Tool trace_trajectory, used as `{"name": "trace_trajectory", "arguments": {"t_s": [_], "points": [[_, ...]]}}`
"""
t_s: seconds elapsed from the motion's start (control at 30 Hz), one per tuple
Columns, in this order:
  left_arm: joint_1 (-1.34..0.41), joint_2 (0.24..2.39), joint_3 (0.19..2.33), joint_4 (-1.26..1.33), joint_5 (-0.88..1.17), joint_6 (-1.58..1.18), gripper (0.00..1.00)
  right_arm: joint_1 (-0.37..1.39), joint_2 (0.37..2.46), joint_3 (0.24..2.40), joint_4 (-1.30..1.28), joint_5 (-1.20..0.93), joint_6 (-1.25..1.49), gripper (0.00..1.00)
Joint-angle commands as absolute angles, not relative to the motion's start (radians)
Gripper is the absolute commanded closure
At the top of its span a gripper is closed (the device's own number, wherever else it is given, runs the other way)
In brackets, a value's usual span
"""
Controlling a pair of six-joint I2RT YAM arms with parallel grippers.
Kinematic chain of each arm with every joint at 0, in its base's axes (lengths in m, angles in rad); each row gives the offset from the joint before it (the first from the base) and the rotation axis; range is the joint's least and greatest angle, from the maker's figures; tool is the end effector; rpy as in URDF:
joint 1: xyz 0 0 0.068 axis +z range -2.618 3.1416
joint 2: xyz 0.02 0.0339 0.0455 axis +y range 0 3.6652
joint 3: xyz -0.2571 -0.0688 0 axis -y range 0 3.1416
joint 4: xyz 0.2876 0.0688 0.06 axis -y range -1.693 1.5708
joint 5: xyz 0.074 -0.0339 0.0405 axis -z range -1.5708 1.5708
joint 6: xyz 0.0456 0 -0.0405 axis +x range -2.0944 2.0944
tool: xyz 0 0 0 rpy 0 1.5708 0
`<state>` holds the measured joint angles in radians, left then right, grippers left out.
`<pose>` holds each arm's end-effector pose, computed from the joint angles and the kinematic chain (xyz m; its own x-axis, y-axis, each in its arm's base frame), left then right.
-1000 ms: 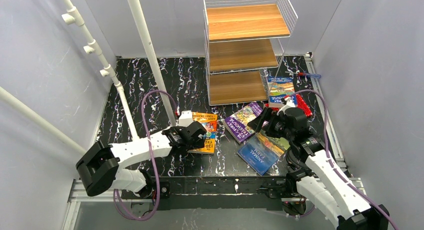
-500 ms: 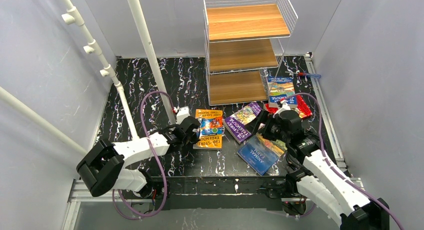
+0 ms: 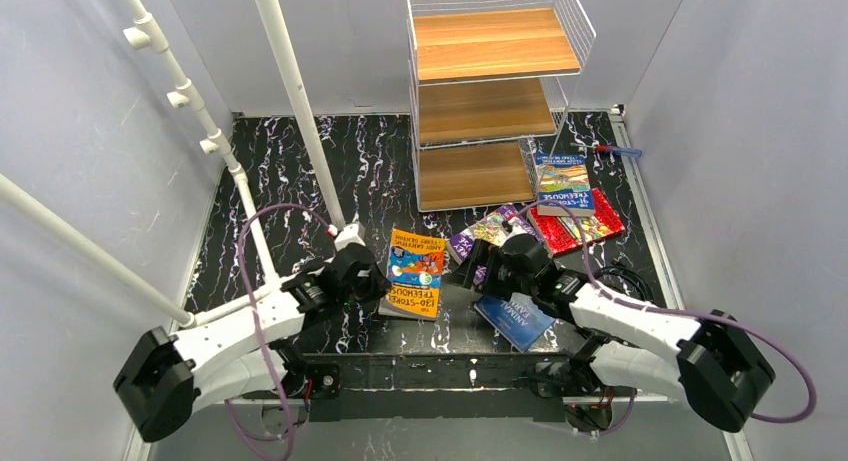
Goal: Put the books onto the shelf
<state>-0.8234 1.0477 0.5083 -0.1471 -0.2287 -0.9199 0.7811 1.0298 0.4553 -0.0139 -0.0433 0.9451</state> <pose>0.1848 -0.1842 0.1649 -0.7345 -0.3473 -0.5830 0.0179 0.8489 -0.5283 0.1840 0.1852 0.1616 -0.8217 0.3257 -0.4677 -0.1075 0.7174 0.6883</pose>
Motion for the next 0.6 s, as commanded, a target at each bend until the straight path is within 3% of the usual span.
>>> {"name": "trace_trajectory", "arguments": {"t_s": [0.0,0.57], "points": [[-0.817,0.915,0.474,-0.236,-0.164,-0.974,1.00,0.792,1.105,0.387,0.252,-0.064,1.099,0.01],[-0.795,0.646,0.386,-0.171,-0.010,-1.147,1.00,0.930,1.344,0.306,0.588,-0.004,1.341,0.01]]}}
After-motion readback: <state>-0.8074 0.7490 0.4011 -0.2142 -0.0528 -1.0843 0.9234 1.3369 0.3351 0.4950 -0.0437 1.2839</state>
